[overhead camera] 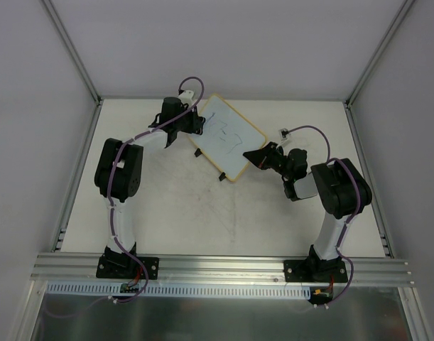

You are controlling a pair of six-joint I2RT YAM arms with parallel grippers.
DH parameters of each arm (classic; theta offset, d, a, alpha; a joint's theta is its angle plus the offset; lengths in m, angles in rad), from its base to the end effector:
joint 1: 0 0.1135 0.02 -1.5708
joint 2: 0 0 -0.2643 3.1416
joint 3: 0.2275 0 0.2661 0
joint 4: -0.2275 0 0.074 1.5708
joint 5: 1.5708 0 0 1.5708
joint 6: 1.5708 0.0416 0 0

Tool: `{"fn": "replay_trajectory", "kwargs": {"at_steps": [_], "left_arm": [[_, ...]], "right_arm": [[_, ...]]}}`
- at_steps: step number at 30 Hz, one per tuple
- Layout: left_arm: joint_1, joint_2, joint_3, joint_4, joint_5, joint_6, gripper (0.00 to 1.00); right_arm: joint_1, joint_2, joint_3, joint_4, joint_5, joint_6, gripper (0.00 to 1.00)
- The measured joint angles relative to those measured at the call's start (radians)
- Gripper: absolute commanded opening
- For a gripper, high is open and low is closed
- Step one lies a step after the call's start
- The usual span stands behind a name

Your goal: Erase the whiteboard

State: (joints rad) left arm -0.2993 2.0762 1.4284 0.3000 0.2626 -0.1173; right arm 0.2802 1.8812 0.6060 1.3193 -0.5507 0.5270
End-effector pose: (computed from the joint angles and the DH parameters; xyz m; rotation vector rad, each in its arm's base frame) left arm 0.4729 -0.1572 0.1973 0.3541 1.9097 -0.5303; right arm 0.3236 0.1158 0.1395 -0.2659 1.6094 1.0486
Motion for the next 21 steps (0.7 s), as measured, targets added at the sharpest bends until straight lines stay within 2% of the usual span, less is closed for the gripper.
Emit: {"fn": "replay_trajectory", "kwargs": {"at_steps": [8,21], "left_arm": [[-0.014,0.0,0.0,-0.001,0.011,-0.007,0.0],[-0.101,-0.028,-0.017,-0.005,-0.068,-0.032,0.0]], "right_arm": [[0.0,0.002,0.002,0.0,-0.002,0.006,0.0],[-0.001,0.002,0.002,0.0,0.001,0.018,0.0]]}}
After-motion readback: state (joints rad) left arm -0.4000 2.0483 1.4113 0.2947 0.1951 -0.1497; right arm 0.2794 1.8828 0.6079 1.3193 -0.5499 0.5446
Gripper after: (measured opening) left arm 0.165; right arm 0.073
